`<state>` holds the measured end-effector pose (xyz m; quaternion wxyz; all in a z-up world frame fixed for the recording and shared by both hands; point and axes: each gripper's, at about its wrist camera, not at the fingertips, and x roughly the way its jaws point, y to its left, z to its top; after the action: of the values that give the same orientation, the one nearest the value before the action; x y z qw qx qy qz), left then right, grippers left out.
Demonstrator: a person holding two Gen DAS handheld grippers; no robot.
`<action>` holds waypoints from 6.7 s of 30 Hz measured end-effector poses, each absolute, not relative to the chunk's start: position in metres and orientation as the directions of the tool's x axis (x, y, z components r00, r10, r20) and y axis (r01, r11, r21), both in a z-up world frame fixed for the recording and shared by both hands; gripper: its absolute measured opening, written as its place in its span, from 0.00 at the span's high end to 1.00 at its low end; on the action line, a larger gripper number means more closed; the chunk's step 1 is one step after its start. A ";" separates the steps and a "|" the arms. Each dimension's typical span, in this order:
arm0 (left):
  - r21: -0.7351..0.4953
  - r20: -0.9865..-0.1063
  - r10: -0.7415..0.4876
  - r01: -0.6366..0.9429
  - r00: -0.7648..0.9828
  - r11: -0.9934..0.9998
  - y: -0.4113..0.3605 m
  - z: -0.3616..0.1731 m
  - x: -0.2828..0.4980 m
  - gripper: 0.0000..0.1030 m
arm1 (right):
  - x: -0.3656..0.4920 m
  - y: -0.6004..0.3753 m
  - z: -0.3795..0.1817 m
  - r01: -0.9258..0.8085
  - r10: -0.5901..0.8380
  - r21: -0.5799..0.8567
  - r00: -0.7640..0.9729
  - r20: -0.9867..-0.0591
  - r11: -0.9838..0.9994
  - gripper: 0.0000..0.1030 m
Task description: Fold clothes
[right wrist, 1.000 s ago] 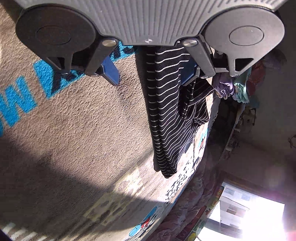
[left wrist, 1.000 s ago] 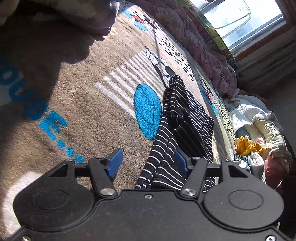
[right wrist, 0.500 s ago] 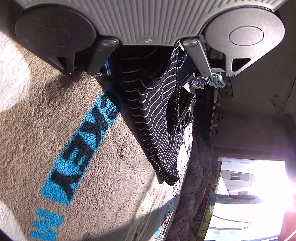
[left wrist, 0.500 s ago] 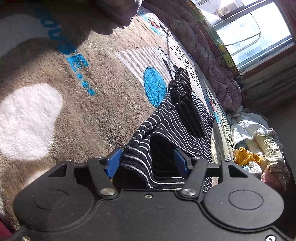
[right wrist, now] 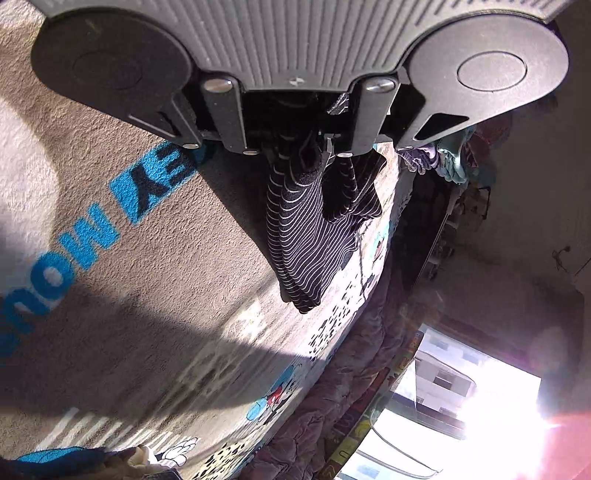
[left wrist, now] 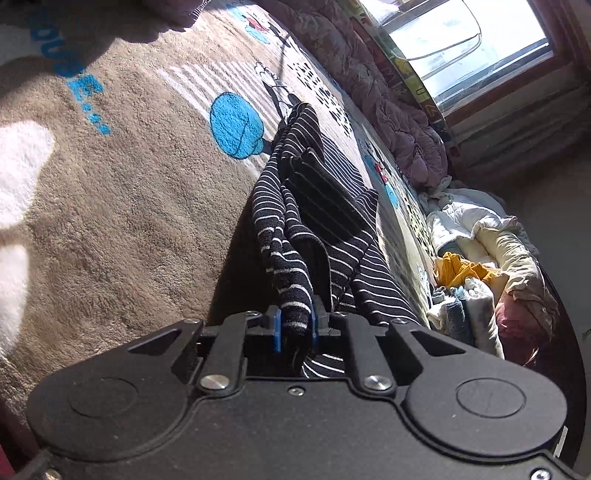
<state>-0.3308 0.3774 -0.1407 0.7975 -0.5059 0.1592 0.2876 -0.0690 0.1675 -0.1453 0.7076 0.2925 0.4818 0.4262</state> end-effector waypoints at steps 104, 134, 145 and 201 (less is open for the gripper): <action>-0.389 -0.664 0.475 -0.810 0.577 0.439 0.448 -0.103 -0.387 0.39 | -0.077 0.151 -0.176 -0.573 0.881 0.683 0.170 -0.442 0.453 0.12; -0.506 -0.646 0.401 -0.757 0.650 0.412 0.364 -0.150 -0.382 0.32 | -0.079 0.110 -0.155 -0.505 0.824 0.677 0.135 -0.551 0.535 0.87; -0.484 -0.647 0.412 -0.763 0.642 0.428 0.360 -0.150 -0.378 0.30 | -0.105 0.118 -0.161 -0.515 0.844 0.706 0.065 -0.533 0.485 0.90; -0.462 -0.646 0.401 -0.751 0.649 0.472 0.360 -0.152 -0.366 0.10 | 0.163 0.060 -0.127 -0.325 0.463 0.331 0.591 -0.661 0.886 0.62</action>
<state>-0.3659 0.3600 -0.1521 0.8259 -0.3774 0.2317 0.3489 0.1635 0.0602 -0.1267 0.8875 0.0879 0.3941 0.2220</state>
